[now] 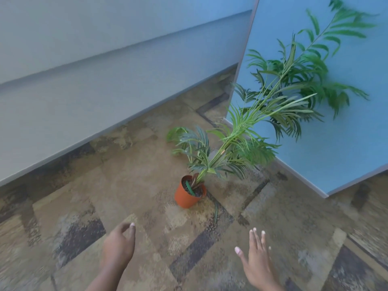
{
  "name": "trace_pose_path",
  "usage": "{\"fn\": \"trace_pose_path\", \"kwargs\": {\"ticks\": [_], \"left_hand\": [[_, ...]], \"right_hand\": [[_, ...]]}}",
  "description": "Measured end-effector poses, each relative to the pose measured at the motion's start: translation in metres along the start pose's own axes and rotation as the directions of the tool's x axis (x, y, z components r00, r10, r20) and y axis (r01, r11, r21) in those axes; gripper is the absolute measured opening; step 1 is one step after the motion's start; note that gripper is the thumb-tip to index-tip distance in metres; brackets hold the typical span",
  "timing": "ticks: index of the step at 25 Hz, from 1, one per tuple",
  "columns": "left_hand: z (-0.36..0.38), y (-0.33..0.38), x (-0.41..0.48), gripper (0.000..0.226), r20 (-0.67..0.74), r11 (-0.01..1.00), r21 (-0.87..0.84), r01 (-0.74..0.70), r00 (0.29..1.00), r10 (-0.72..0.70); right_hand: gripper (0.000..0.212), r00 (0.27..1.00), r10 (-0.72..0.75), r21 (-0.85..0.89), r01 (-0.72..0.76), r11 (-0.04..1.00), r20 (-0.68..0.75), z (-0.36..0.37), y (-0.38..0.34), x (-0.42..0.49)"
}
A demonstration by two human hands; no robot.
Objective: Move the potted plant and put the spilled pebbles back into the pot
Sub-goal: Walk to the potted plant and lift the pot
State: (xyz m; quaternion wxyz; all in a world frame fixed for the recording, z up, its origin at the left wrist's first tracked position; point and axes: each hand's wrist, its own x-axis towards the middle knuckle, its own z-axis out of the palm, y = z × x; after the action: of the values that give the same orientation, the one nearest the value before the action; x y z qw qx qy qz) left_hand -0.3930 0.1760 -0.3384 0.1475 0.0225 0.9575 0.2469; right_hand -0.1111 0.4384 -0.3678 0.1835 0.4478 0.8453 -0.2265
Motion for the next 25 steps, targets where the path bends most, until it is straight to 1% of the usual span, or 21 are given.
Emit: {"fn": "trace_pose_path", "kwargs": {"ticks": [1,3,5,7,8,10,11,12,13,14,16,18,19,21,23,25], "left_hand": [[0.013,0.008,0.014,0.035,-0.022,1.0,-0.015,-0.005,1.0,0.004],[0.048,0.027,0.044,0.029,-0.048,0.997,-0.029,-0.069,0.997,0.068],[0.1,0.043,0.071,0.029,-0.048,0.98,-0.033,-0.197,0.979,0.196],[0.158,0.056,0.096,0.029,-0.028,0.929,0.06,-0.364,0.93,0.366],[0.186,0.064,0.106,0.028,-0.017,0.883,0.13,-0.45,0.89,0.456],[0.254,0.071,0.131,0.028,0.037,0.747,0.269,-0.608,0.781,0.623],[0.288,0.071,0.145,0.033,0.106,0.654,0.34,-0.676,0.719,0.687],[0.322,0.069,0.161,0.044,0.198,0.542,0.415,-0.731,0.654,0.73],[0.352,0.067,0.174,0.054,0.286,0.444,0.481,-0.756,0.614,0.735],[0.381,0.062,0.189,0.059,0.328,0.38,0.544,-0.748,0.607,0.724],[0.423,0.053,0.216,0.057,0.334,0.314,0.626,-0.714,0.609,0.719],[0.449,0.044,0.237,0.052,0.352,0.279,0.636,-0.72,0.592,0.725],[0.457,0.041,0.245,0.049,0.355,0.284,0.622,-0.73,0.586,0.728],[0.462,0.035,0.258,0.043,0.345,0.34,0.56,-0.755,0.586,0.733],[0.464,0.028,0.267,0.039,0.322,0.365,0.488,-0.793,0.552,0.769],[0.462,0.019,0.269,0.034,0.278,0.426,0.399,-0.812,0.55,0.788]], "right_hand": [[0.084,1.0,0.007,0.008,-0.007,1.0,0.012,0.012,-0.003,0.018],[0.082,0.999,0.003,-0.002,-0.003,1.0,0.032,0.037,-0.01,0.066],[0.078,1.0,-0.004,0.035,0.003,0.999,0.03,0.068,-0.014,0.118],[0.074,0.999,-0.033,0.073,0.033,0.997,0.006,0.098,-0.019,0.168],[0.073,0.998,-0.053,0.083,0.054,0.995,-0.013,0.114,-0.019,0.19],[0.071,0.994,-0.1,0.1,0.105,0.989,-0.052,0.152,-0.018,0.239],[0.07,0.99,-0.124,0.103,0.13,0.986,-0.069,0.167,-0.017,0.262],[0.07,0.985,-0.145,0.105,0.154,0.982,-0.091,0.183,-0.016,0.286],[0.068,0.981,-0.154,0.117,0.167,0.979,-0.116,0.198,-0.014,0.308],[0.067,0.977,-0.161,0.141,0.181,0.973,-0.143,0.213,-0.012,0.33],[0.062,0.967,-0.179,0.215,0.217,0.952,-0.183,0.238,-0.011,0.366],[0.06,0.959,-0.185,0.304,0.245,0.92,-0.212,0.26,-0.011,0.389],[0.059,0.959,-0.174,0.351,0.245,0.904,-0.222,0.269,-0.012,0.396],[0.057,0.965,-0.138,0.404,0.22,0.888,-0.222,0.276,-0.017,0.407],[0.057,0.973,-0.087,0.439,0.175,0.881,-0.214,0.276,-0.025,0.412],[0.056,0.979,-0.049,0.462,0.138,0.876,-0.2,0.274,-0.036,0.414]]}}
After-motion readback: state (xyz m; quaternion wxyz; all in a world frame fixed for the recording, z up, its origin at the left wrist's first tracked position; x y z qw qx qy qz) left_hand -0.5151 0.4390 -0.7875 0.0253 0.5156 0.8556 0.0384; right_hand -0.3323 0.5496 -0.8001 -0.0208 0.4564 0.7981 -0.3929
